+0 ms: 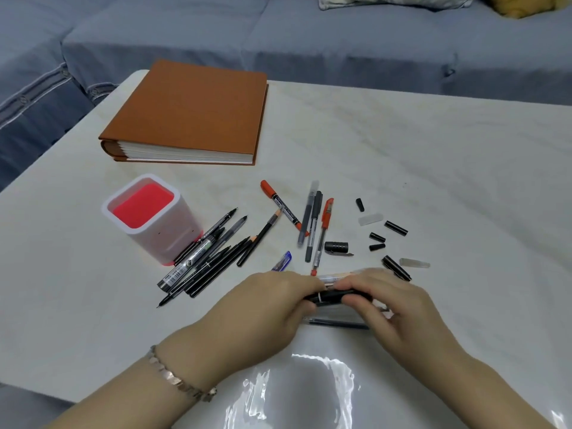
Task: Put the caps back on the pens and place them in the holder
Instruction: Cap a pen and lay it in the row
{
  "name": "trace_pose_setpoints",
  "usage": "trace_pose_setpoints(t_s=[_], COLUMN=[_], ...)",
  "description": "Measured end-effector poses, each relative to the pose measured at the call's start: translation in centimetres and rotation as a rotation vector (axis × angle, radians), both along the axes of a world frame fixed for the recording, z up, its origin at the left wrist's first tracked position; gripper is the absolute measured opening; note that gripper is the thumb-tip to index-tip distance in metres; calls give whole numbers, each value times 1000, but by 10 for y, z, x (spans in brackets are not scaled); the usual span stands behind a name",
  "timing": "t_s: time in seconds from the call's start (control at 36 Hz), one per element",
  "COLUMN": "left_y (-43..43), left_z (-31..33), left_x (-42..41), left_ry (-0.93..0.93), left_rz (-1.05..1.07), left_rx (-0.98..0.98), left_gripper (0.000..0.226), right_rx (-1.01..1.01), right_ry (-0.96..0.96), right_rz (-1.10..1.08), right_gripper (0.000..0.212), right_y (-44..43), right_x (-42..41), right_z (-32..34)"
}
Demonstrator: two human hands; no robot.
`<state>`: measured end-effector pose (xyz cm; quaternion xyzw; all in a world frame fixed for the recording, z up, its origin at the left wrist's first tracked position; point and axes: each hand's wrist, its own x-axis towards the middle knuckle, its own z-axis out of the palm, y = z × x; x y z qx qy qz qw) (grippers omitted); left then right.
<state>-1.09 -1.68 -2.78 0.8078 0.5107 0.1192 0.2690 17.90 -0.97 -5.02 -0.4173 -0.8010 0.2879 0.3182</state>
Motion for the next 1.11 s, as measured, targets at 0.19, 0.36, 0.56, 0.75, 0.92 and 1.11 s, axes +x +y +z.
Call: trace_pose_setpoints(t_s=[0.19,0.36,0.56,0.75,0.92,1.11], left_y=[6,21,18,17,15,13], left_z=[-11,3,6,2,-4,-3], left_x=[3,3,0,1,5,12], left_ry=[-112,-894,-1206,-1381,-1488,-1581], left_rz=[224,827,953,960,935,916], left_rx=[126,-440,-559,-525,-521,-522], left_gripper=[18,9,14,16,11,13], right_rx=[-217,-156,-140,-116,-193,-219], right_ry=[80,-270,-544,-647,-183,145], right_rz=[-188,-375,-386,-381,-378,-272], right_gripper=[34,25,24,23,13,29], right_y=[7,46,82,86,58,19], right_x=[11,40,37,30,25,16], right_z=[-1,-22,-35,-40,-16,8])
